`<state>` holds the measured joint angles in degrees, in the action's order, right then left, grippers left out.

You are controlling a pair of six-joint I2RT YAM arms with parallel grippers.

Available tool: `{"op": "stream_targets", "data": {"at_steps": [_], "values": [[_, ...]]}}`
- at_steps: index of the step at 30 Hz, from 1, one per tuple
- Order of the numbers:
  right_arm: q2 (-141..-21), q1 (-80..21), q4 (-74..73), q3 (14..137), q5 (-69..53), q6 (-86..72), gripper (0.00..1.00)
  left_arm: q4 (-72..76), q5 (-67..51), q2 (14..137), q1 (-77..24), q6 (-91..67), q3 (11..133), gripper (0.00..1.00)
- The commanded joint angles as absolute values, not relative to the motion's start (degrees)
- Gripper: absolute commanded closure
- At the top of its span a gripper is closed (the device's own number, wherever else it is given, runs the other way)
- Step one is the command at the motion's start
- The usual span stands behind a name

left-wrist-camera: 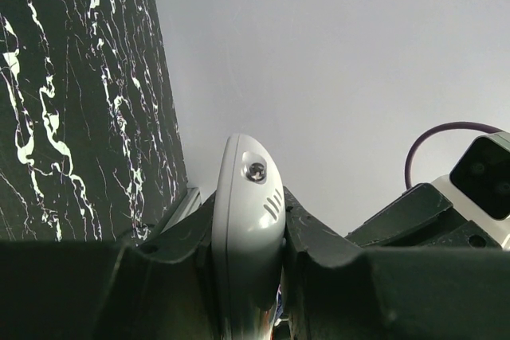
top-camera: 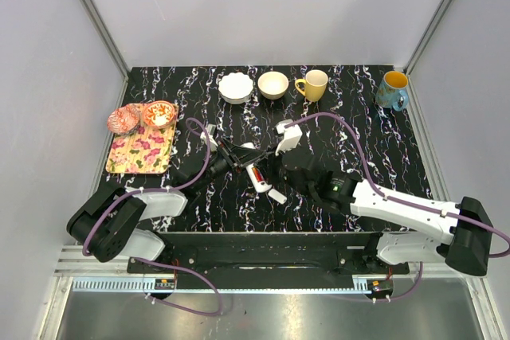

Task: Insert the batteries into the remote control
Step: Load the battery into the remote control.

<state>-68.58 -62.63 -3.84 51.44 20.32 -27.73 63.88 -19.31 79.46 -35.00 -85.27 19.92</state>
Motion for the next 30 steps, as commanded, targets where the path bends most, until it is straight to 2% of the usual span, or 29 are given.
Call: {"op": "stream_targets", "data": {"at_steps": [1,8,18,30], "values": [[-70.1,-63.4,-10.8,53.2,22.8,-29.2,0.92,71.5,-17.0,78.3,-34.8,-85.8,22.9,1.0],[-71.5,-63.4,-13.0,54.5,23.5,-30.1,0.78,70.1,-17.4,77.3,-34.7,-84.6,23.2,1.0],[-71.8,-63.4,-14.5,55.8,25.3,-30.8,0.75,69.3,-17.4,76.6,-34.7,-83.8,22.7,1.0],[-69.2,-63.3,-18.2,58.1,27.9,-31.0,0.59,69.0,-17.6,76.8,-34.7,-83.1,22.6,1.0]]}}
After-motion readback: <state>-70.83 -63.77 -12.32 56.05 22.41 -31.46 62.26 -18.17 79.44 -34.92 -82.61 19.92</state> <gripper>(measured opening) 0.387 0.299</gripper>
